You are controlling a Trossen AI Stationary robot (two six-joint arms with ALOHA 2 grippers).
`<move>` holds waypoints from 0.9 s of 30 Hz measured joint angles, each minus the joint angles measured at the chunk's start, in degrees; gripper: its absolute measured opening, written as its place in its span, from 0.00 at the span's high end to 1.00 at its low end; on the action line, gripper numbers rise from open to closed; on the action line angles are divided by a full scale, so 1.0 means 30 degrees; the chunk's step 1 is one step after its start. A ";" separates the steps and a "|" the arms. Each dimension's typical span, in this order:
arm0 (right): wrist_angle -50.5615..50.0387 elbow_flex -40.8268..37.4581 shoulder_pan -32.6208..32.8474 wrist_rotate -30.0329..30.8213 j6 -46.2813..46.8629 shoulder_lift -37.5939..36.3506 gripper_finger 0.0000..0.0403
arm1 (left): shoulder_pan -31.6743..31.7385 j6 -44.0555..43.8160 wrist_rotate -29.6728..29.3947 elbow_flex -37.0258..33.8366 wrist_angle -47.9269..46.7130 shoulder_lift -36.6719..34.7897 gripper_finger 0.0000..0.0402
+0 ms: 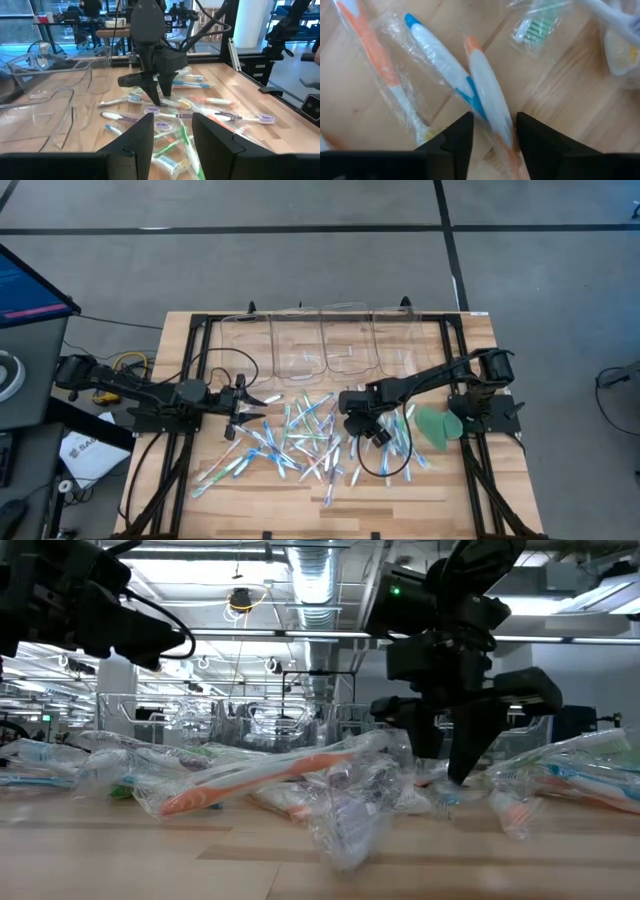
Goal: Pick & Place Toothbrushes
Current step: Put the orange toothbrush into the right transparent bin
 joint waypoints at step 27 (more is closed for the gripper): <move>-0.1760 0.0466 0.0015 0.0849 0.0652 -0.0663 0.87 | 0.0000 0.0000 0.0029 -0.0006 0.0312 -0.0007 0.68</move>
